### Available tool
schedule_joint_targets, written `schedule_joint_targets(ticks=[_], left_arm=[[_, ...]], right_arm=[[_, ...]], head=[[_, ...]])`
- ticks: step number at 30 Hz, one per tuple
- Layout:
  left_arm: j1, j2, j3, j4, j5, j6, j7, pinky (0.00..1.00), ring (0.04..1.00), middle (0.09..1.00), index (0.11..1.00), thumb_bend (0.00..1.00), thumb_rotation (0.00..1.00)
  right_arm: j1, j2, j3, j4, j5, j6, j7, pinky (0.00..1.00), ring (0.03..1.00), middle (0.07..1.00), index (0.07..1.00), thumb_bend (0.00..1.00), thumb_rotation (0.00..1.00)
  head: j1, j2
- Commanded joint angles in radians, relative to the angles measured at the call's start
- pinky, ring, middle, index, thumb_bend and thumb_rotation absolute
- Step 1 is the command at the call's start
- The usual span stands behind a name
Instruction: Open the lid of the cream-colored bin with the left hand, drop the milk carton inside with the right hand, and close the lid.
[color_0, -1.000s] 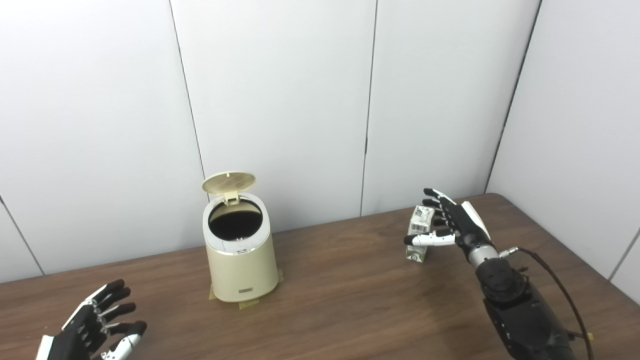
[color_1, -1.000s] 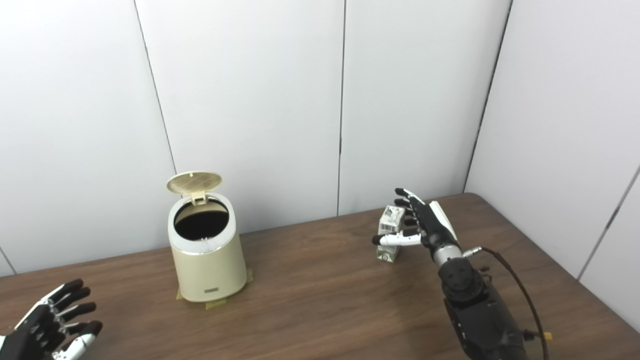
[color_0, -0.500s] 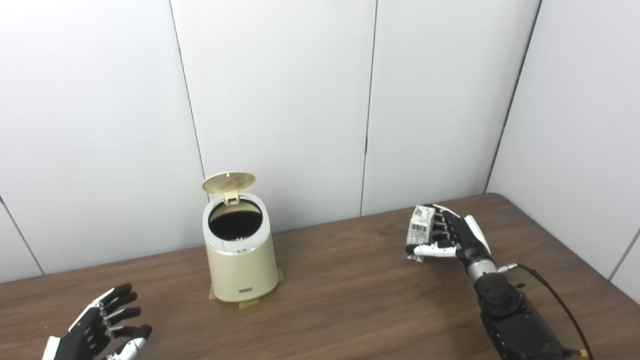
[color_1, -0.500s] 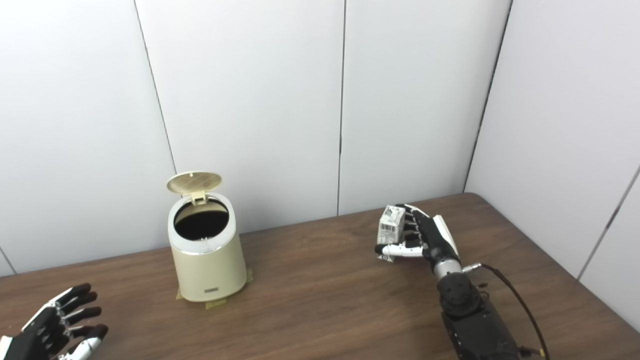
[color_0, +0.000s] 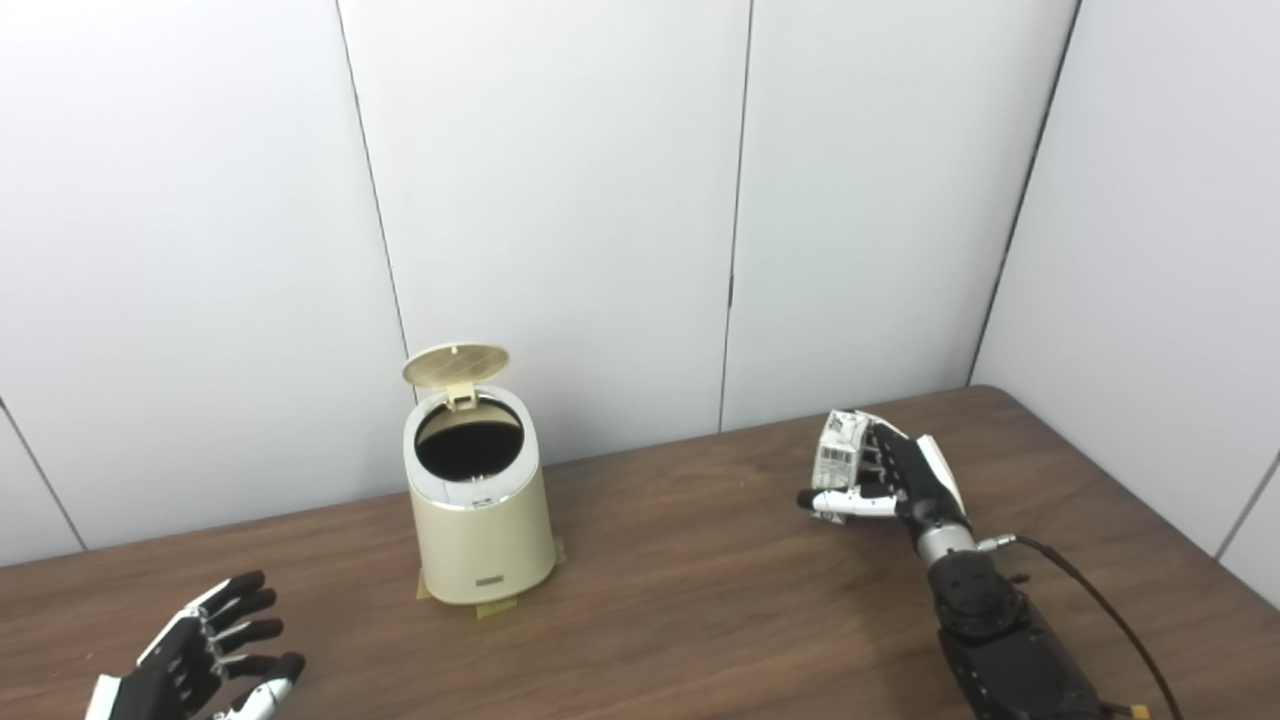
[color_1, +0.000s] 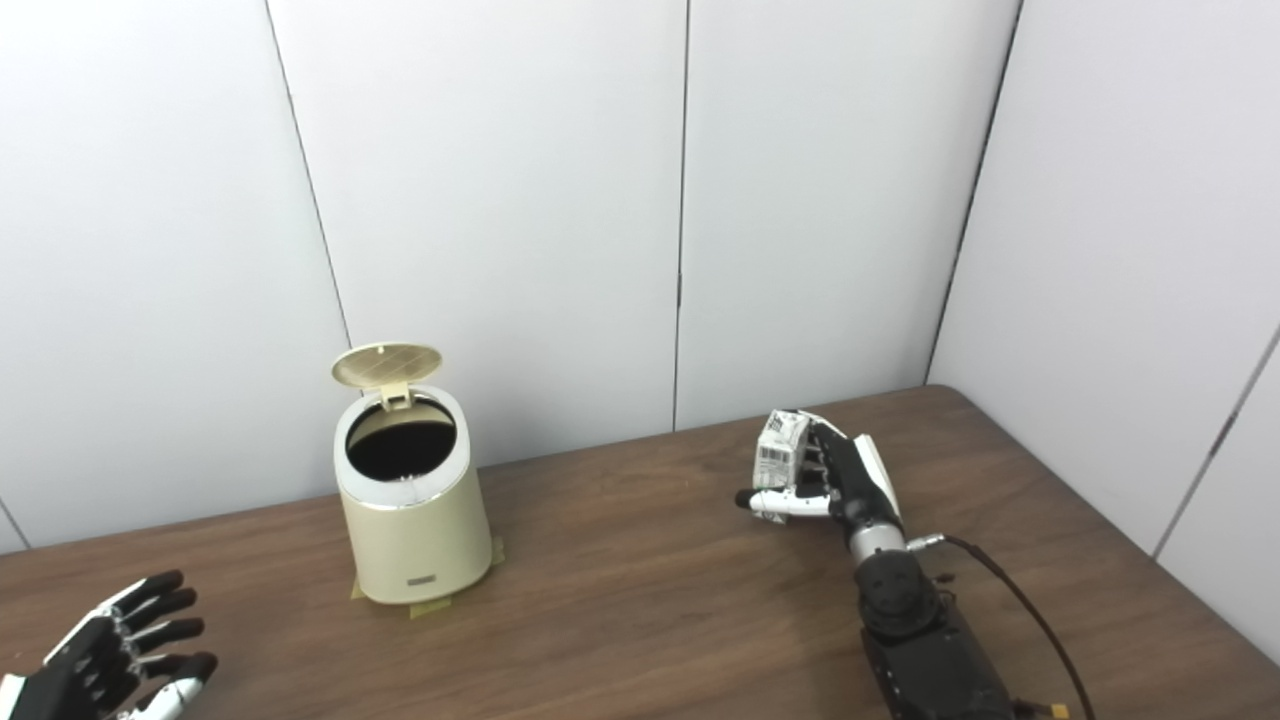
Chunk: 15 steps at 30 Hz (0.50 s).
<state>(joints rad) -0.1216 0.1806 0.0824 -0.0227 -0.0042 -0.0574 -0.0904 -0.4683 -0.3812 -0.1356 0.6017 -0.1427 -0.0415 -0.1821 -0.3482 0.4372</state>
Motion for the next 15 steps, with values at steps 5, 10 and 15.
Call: schedule_joint_targets(ticks=[5, 10, 15], left_arm=[[-0.032, 0.020, 0.004, -0.010, -0.002, -0.046, -0.001, 0.59, 0.711, 0.779, 0.791, 0.53, 0.00], [-0.028, 0.018, 0.003, -0.016, 0.004, -0.040, 0.004, 0.58, 0.712, 0.778, 0.791, 0.53, 0.00], [-0.029, 0.013, 0.003, -0.014, 0.005, -0.030, 0.008, 0.59, 0.717, 0.779, 0.787, 0.54, 0.00]], right_arm=[[-0.065, 0.006, 0.004, -0.018, -0.038, -0.006, -0.073, 0.54, 0.645, 0.726, 0.749, 0.79, 0.10], [-0.073, 0.022, 0.008, 0.013, -0.036, -0.021, -0.088, 0.54, 0.651, 0.712, 0.736, 0.80, 0.12], [-0.073, 0.030, 0.003, 0.034, -0.050, -0.089, -0.155, 0.41, 0.476, 0.498, 0.535, 0.55, 0.02]], head=[[0.006, 0.008], [0.017, 0.002], [0.023, -0.001]])
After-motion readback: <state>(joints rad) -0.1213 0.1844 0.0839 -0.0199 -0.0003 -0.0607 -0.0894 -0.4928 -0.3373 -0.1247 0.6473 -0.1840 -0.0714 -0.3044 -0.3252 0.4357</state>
